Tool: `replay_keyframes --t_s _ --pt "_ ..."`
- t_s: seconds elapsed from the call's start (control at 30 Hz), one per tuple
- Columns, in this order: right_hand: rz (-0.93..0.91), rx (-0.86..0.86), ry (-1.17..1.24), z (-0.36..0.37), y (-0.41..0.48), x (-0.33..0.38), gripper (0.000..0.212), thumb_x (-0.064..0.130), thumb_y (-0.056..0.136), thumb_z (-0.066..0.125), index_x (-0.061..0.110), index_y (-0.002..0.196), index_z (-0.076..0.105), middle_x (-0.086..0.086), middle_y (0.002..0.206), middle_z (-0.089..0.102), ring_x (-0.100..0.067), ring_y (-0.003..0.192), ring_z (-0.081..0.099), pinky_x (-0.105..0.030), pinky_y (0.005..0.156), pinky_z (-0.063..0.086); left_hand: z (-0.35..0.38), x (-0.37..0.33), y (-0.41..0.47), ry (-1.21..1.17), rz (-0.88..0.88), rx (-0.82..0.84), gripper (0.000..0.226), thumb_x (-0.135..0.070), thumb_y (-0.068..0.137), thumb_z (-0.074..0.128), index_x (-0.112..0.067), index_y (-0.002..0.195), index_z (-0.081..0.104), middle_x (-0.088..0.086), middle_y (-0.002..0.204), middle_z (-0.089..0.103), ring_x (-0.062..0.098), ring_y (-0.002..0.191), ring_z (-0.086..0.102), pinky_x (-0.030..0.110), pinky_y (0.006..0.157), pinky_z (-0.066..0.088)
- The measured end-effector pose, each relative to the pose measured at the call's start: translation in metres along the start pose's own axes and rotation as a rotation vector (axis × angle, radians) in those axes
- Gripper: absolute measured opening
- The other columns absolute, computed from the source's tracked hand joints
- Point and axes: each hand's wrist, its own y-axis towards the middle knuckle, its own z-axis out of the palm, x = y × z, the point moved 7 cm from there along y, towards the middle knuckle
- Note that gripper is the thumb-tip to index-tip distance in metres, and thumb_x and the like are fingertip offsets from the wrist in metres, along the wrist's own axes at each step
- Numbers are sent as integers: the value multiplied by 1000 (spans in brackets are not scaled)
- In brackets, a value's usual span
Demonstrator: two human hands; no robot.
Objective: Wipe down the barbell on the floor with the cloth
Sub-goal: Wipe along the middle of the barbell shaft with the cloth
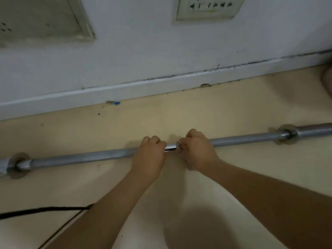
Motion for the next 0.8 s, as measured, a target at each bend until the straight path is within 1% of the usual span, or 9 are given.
replay_keyframes --t_s 0.07,0.2,0.3,0.4,0.47,0.5,0.63,0.7,0.8 --pt "27 -217 -14 -6 -23 -7 7 23 78 65 17 77 70 -9 82 55 -30 75 50 -35 58 43 4 0 1 28 30 -57 9 -21 71 72 -15 75 66 6 73 61 29 69 54 38 59 47" --pt "297 -377 -44 -22 -58 -52 40 45 77 41 27 96 71 -10 97 58 -34 89 51 -39 68 43 7 -1 -1 112 123 -148 24 -29 82 46 -16 73 65 4 71 60 26 67 52 33 62 35" --pt "405 -443 123 -13 -50 -51 31 36 86 47 14 83 69 -11 88 55 -33 80 55 -33 66 46 7 -5 -4 126 123 -151 25 -27 84 46 -13 75 65 6 73 61 28 68 53 37 58 43" --pt "306 -297 324 10 -35 -10 13 24 89 55 20 78 59 -1 83 52 -23 73 54 -34 65 41 4 -3 -4 80 70 -149 6 -18 80 66 -12 77 66 7 77 62 29 69 54 36 57 46" --pt "76 -147 184 21 -37 19 9 14 87 55 16 93 62 -3 89 56 -25 78 54 -37 66 44 6 -2 -3 47 53 -141 10 -13 74 74 -13 79 66 8 78 62 28 70 54 36 58 46" --pt "29 -165 100 17 -35 17 13 10 83 58 12 94 64 -8 89 57 -29 77 54 -38 64 45 5 -2 -3 39 53 -150 9 -13 75 72 -14 81 66 8 79 62 28 71 54 36 59 45" --pt "349 -410 -10 -17 -25 -48 26 24 84 55 5 72 68 -14 84 55 -34 80 51 -42 61 47 1 8 -8 21 9 -207 10 -16 79 68 -16 89 68 8 81 60 30 75 51 36 62 45" --pt "331 -328 -81 -11 -23 -35 28 31 86 51 10 85 70 -11 95 56 -34 89 50 -43 69 45 1 5 -7 9 -18 -202 13 -14 76 72 -16 88 69 7 80 60 29 75 50 36 65 42" --pt "90 -173 -148 15 -15 20 35 37 87 44 20 113 60 -4 112 55 -28 101 49 -42 76 39 -1 -6 -5 28 22 -200 16 -13 71 74 -17 86 71 5 79 63 27 75 53 35 66 45"
